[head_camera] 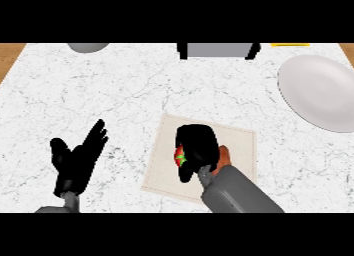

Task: Pick the tomato from the placemat and place it in the plate

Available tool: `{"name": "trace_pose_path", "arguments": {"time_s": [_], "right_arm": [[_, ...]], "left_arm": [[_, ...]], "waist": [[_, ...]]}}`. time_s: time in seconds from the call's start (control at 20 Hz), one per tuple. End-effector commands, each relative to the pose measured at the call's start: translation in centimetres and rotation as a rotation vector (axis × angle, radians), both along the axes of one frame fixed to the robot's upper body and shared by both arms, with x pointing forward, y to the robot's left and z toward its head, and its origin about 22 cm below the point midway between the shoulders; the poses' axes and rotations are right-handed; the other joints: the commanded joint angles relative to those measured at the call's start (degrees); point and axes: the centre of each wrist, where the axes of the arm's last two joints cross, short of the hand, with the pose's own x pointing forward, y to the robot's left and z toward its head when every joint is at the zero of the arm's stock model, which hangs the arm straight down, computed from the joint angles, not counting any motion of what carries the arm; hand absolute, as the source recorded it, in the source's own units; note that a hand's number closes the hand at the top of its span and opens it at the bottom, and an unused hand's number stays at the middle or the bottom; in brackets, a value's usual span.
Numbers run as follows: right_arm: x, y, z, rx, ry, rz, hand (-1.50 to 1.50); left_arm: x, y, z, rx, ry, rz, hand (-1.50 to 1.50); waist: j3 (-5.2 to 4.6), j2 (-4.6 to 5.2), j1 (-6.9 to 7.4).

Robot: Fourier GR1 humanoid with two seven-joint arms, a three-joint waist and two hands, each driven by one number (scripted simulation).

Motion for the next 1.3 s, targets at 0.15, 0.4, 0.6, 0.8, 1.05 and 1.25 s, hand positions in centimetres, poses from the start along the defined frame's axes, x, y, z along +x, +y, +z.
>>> {"name": "trace_pose_path", "arguments": {"time_s": [0.15, 0.4, 0.6, 0.8, 1.05, 1.25], "right_arm": [[-6.3, -8.0, -0.3, 0.078, -0.094, 0.262, 1.5], [-10.3, -11.6, 3.1, 0.264, -0.324, 0.398, 1.5], [-12.0, -16.5, 5.3, 0.341, -0.48, 0.302, 1.5], [-11.5, -20.3, 7.9, 0.461, -0.566, 0.136, 1.5], [-9.8, -25.6, 7.7, 0.595, -0.569, -0.043, 1.5], [-8.5, -29.5, 6.7, 0.735, -0.589, -0.136, 1.5]], "left_arm": [[-1.4, 1.1, -0.9, -0.001, 0.036, 0.049, 0.0], [-1.7, 1.5, -0.6, 0.006, 0.04, 0.06, 0.0], [-1.9, 1.5, -0.9, -0.014, 0.047, 0.038, 0.0], [-1.7, 1.5, -1.0, -0.014, 0.037, 0.053, 0.0], [0.2, 0.2, 0.2, -0.01, 0.026, 0.01, 0.0], [-1.5, 0.9, -0.4, -0.007, 0.025, 0.007, 0.0]], "waist": [[-0.15, -0.41, -2.38], [-0.03, -0.9, -4.45], [-0.08, -0.28, -3.82], [-0.11, 0.09, -2.51], [-0.04, 0.4, -1.43], [-0.03, 0.34, -0.32]]}}
